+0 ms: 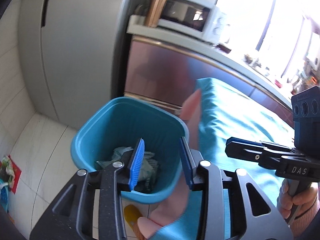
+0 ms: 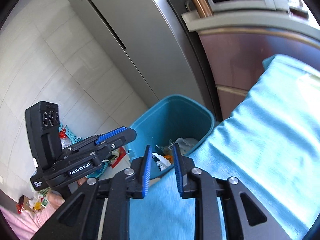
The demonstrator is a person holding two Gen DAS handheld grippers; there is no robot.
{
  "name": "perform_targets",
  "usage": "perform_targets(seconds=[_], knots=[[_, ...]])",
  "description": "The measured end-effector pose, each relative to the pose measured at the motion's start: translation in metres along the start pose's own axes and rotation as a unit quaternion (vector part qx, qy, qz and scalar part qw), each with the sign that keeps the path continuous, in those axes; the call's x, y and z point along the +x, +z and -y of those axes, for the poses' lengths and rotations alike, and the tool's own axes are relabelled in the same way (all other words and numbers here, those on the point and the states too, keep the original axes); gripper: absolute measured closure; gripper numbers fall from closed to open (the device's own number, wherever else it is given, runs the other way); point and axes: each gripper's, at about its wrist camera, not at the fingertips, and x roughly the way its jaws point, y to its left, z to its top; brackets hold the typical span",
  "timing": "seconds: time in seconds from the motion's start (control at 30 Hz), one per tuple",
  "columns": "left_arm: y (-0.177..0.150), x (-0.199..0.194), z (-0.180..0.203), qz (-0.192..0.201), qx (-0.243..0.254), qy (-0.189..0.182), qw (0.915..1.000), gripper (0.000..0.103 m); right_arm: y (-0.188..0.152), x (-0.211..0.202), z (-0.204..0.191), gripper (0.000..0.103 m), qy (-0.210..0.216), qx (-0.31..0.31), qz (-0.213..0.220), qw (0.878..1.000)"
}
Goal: Collect trash
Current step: 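Grasp the gold snack wrapper with the left tool while the right tool grasps another gold wrapper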
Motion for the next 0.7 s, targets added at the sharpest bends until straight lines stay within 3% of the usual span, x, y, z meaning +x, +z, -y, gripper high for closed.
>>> perform_targets(seconds=[0.23,0.43,0.7], knots=[[-0.011,-0.017,0.057,0.009,0.054,-0.067,0.9962,0.059,-0.020,-0.070,0.010,0.073,-0.026,-0.008,0.053,0.998],[-0.028,-0.015,0.115,-0.012,0.097,-0.130,0.9867,0.059,-0.048,-0.128,0.043,0.072,-0.088,0.023,0.089,0.992],[-0.057,-0.009,0.187,-0.049,0.149,-0.195,0.9683,0.059,-0.095,-0.208,0.095,0.072,-0.183,0.105,0.143,0.967]])
